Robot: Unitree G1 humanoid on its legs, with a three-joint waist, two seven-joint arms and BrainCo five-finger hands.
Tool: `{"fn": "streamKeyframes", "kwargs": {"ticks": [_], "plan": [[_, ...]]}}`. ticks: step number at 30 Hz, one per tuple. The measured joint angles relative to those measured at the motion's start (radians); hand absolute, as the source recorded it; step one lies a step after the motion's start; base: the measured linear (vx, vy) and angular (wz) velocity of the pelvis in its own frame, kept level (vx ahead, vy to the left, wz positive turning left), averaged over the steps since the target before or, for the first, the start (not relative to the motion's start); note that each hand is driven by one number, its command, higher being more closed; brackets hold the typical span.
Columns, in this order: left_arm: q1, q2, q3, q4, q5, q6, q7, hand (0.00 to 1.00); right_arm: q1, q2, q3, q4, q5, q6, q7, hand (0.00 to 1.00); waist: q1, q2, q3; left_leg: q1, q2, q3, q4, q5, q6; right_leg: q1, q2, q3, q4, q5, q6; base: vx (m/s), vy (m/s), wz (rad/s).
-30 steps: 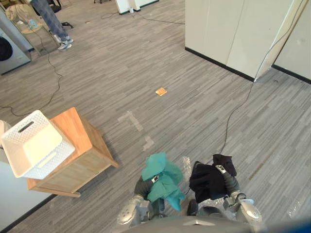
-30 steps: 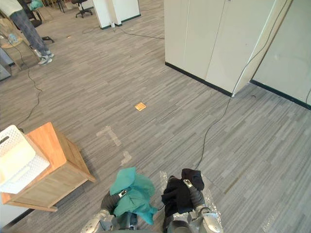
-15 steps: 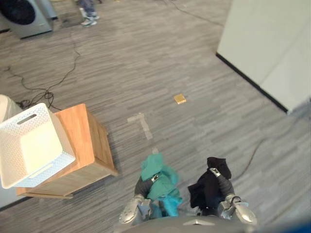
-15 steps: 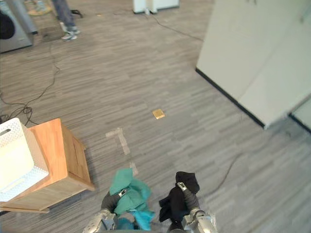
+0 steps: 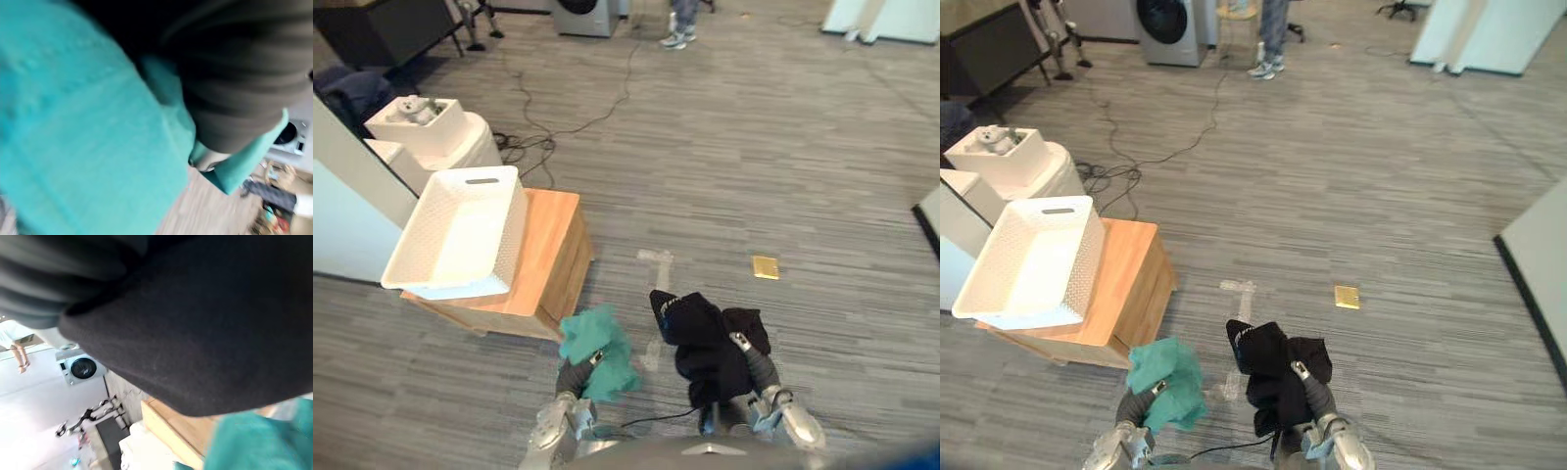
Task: Tidy the bed and pick cloth on bed and put in laundry
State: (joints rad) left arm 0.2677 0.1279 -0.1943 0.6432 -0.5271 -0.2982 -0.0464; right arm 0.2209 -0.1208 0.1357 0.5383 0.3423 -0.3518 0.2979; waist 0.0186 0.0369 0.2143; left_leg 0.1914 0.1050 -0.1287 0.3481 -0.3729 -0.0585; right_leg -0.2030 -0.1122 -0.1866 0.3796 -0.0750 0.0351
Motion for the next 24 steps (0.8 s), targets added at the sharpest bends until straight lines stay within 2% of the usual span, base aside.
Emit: {"fn": "streamKeyframes", "kwargs": {"ticks": [1, 2, 3, 4, 5, 7, 8, 10, 11, 12, 13, 14, 16, 17, 18, 21, 23, 24], "plan": [[0.006, -0.007, 0.010, 0.004, -0.001, 0.000, -0.001, 1.00, -0.005, -0.003, 0.014, -0.001, 0.001, 0.000, 0.000, 1.00, -0.006, 0.004, 0.001, -0.074, 0.010, 0.006, 0.163, 0.024, 0.006, 0.031, 0.003, -0.032, -0.005, -0.022, -0.013, 0.21, -0.272, 0.68], [0.011, -0.013, 0.018, 0.004, -0.002, 0.000, -0.025, 1.00, -0.007, -0.010, 0.023, -0.001, 0.001, 0.000, -0.004, 1.00, -0.005, 0.021, 0.011, -0.159, 0.032, 0.014, 0.339, 0.092, -0.005, 0.090, 0.017, -0.073, -0.047, -0.028, -0.020, 0.26, -0.313, 0.75], [0.016, -0.019, 0.020, 0.004, -0.003, -0.001, -0.037, 1.00, -0.008, -0.016, 0.030, -0.001, 0.002, 0.000, -0.006, 1.00, -0.007, 0.032, 0.017, -0.197, 0.050, 0.026, 0.425, 0.147, -0.005, 0.129, 0.031, -0.091, -0.082, -0.027, -0.020, 0.18, -0.188, 0.69], [0.026, -0.034, 0.031, 0.001, -0.001, -0.002, -0.061, 1.00, 0.008, -0.024, 0.035, -0.001, 0.002, 0.001, -0.009, 1.00, 0.002, 0.040, 0.031, -0.260, 0.088, 0.058, 0.556, 0.273, 0.002, 0.213, 0.057, -0.110, -0.159, -0.026, -0.021, 0.27, -0.174, 0.53], [0.040, -0.042, 0.028, -0.007, 0.003, -0.001, -0.074, 1.00, 0.018, -0.020, 0.036, -0.001, 0.002, 0.003, -0.012, 1.00, 0.016, 0.040, 0.031, -0.320, 0.091, 0.087, 0.650, 0.261, 0.002, 0.264, 0.059, -0.129, -0.208, -0.025, -0.025, 0.27, -0.159, 0.43], [0.048, -0.048, 0.025, -0.044, 0.007, 0.001, -0.091, 1.00, 0.013, -0.019, 0.017, -0.006, 0.010, 0.007, -0.024, 1.00, 0.021, 0.040, 0.031, -0.385, 0.078, 0.168, 0.665, 0.210, 0.006, 0.305, 0.048, -0.140, -0.248, -0.020, -0.039, 0.24, -0.118, 0.23], [0.047, -0.048, 0.025, -0.055, 0.007, 0.003, -0.095, 1.00, 0.012, -0.018, 0.008, -0.008, 0.010, 0.008, -0.025, 1.00, 0.024, 0.041, 0.032, -0.394, 0.071, 0.205, 0.629, 0.193, 0.004, 0.321, 0.043, -0.148, -0.266, -0.018, -0.043, 0.25, -0.050, 0.15], [0.037, -0.048, 0.022, -0.086, 0.007, 0.005, -0.102, 1.00, 0.022, -0.013, -0.013, -0.039, 0.023, 0.015, -0.026, 1.00, 0.021, 0.034, 0.028, -0.381, 0.037, 0.354, 0.333, 0.175, 0.004, 0.373, 0.025, -0.187, -0.326, -0.008, -0.040, 0.28, 0.015, 0.28], [0.030, -0.049, 0.017, -0.085, 0.007, 0.010, -0.101, 1.00, 0.021, -0.015, -0.017, -0.048, 0.029, 0.021, -0.026, 1.00, 0.020, 0.035, 0.027, -0.365, 0.023, 0.384, 0.228, 0.183, 0.001, 0.384, 0.022, -0.196, -0.326, -0.004, -0.029, 0.37, 0.080, 0.36], [0.022, -0.050, 0.001, -0.084, 0.007, 0.021, -0.102, 1.00, 0.021, -0.015, -0.034, -0.059, 0.029, 0.031, -0.026, 1.00, 0.016, 0.038, 0.025, -0.330, -0.009, 0.427, -0.006, 0.260, 0.007, 0.393, 0.020, -0.210, -0.327, -0.012, -0.017, 0.38, 0.105, 0.33], [0.015, -0.057, -0.004, -0.080, 0.007, 0.027, -0.103, 1.00, 0.026, -0.012, -0.049, -0.060, 0.029, 0.037, -0.027, 1.00, 0.012, 0.044, 0.023, -0.294, -0.033, 0.465, -0.181, 0.389, 0.071, 0.404, 0.023, -0.218, -0.328, -0.027, 0.007, 0.39, 0.112, 0.31], [0.011, -0.058, -0.003, -0.074, 0.007, 0.030, -0.102, 1.00, 0.024, -0.007, -0.051, -0.059, 0.029, 0.046, -0.030, 1.00, 0.011, 0.038, 0.019, -0.261, -0.053, 0.473, -0.225, 0.409, 0.102, 0.412, 0.013, -0.218, -0.332, -0.032, 0.015, 0.24, 0.079, 0.23], [0.001, -0.038, -0.002, -0.078, 0.007, 0.028, -0.103, 1.00, 0.038, 0.015, -0.039, -0.087, 0.028, 0.051, -0.032, 1.00, 0.020, -0.017, 0.017, -0.244, -0.102, 0.479, -0.283, 0.421, 0.101, 0.427, -0.019, -0.231, -0.366, -0.039, 0.034, 0.27, 0.074, 0.21], [-0.006, -0.033, -0.002, -0.074, 0.007, 0.028, -0.103, 1.00, 0.039, 0.022, -0.038, -0.089, 0.028, 0.051, -0.032, 1.00, 0.021, -0.026, 0.019, -0.247, -0.108, 0.485, -0.271, 0.418, 0.106, 0.435, -0.027, -0.239, -0.372, -0.038, 0.038, 0.28, 0.050, 0.17], [-0.007, -0.031, -0.002, -0.069, 0.006, 0.029, -0.103, 1.00, 0.043, 0.027, -0.031, -0.088, 0.027, 0.053, -0.032, 1.00, 0.024, -0.029, 0.019, -0.242, -0.110, 0.507, -0.247, 0.396, 0.137, 0.457, -0.031, -0.241, -0.381, -0.031, 0.050, 0.20, 0.012, 0.07], [0.011, -0.028, -0.001, -0.068, 0.006, 0.026, -0.103, 1.00, 0.051, 0.030, -0.004, -0.089, 0.026, 0.071, -0.032, 1.00, 0.033, -0.033, 0.008, -0.208, -0.111, 0.532, -0.222, 0.333, 0.138, 0.492, -0.041, -0.239, -0.368, -0.035, 0.068, 0.14, -0.004, -0.10], [0.031, -0.031, -0.002, -0.068, 0.007, 0.025, -0.107, 1.00, 0.062, 0.030, -0.002, -0.088, 0.025, 0.084, -0.031, 1.00, 0.031, -0.038, -0.023, -0.203, -0.117, 0.531, -0.228, 0.263, 0.141, 0.452, -0.070, -0.240, -0.256, -0.091, 0.127, 0.10, 0.004, -0.01], [0.034, -0.035, -0.002, -0.067, 0.007, 0.025, -0.107, 1.00, 0.064, 0.026, -0.001, -0.088, 0.025, 0.086, -0.031, 1.00, 0.031, -0.036, -0.030, -0.187, -0.121, 0.528, -0.243, 0.259, 0.141, 0.417, -0.088, -0.240, -0.154, -0.116, 0.143, 0.14, 0.063, 0.11]]}}
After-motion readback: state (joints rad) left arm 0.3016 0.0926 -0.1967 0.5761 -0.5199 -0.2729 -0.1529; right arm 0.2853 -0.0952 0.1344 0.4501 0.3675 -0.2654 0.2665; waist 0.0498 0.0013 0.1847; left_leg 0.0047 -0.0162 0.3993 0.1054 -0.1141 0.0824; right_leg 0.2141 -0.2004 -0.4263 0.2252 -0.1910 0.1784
